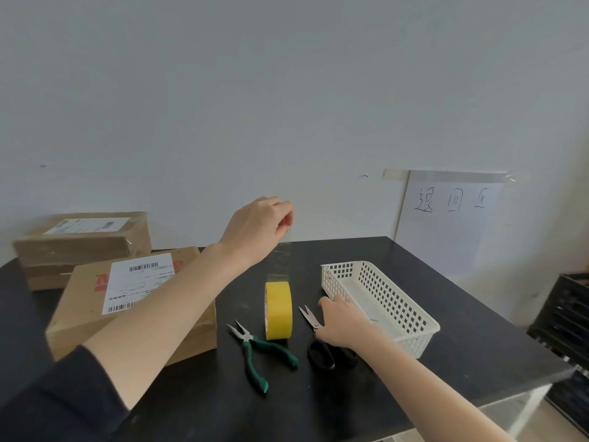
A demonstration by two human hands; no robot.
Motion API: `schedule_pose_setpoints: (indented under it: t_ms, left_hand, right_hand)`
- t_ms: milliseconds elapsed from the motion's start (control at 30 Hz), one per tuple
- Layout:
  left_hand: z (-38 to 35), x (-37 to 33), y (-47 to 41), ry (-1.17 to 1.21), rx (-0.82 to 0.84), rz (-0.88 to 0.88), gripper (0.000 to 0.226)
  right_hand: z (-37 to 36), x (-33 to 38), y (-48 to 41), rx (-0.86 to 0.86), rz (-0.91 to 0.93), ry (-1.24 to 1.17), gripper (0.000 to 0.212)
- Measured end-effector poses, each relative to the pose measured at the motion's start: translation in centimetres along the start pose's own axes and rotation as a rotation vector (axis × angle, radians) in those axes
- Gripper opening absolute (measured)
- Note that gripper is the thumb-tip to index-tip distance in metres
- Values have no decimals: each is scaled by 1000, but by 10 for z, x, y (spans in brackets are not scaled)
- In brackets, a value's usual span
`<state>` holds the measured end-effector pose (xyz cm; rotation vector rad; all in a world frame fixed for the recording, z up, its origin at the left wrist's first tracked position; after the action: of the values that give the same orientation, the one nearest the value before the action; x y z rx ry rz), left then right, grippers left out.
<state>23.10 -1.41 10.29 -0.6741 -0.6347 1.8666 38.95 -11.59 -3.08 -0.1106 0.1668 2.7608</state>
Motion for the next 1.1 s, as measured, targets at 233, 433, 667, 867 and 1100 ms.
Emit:
schedule_pose_setpoints:
  t_ms: [233,433,667,867,1100]
  left_hand:
    - [0,-2,2,3,1,-11,7]
    - [1,1,3,8,2,-15,6]
    - [4,2,3,14,10,-12,6]
    - [5,3,3,13,13,-13,6]
    - [6,2,2,16,34,-11,6]
  right_hand:
    - [-10,3,7,184,-99,62,59]
    - [-15,6,5,203,-114,-5,59]
    - [-8,6,3,210,-70,-136,66]
    - [1,-3,1,219,-100,-627,47]
    - [20,-4,0,75,-100,-1384,39]
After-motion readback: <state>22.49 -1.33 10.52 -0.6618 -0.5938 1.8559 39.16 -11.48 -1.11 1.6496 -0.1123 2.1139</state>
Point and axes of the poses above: each hand's wrist, its own y-axis away from the middle knuckle, its own z-axis out of the back of the hand, x = y × z, the point moved 1 cm from there along -y, towards the middle knuckle, and after that the axes turned 11 degrees about y, right-handed, at the moved point
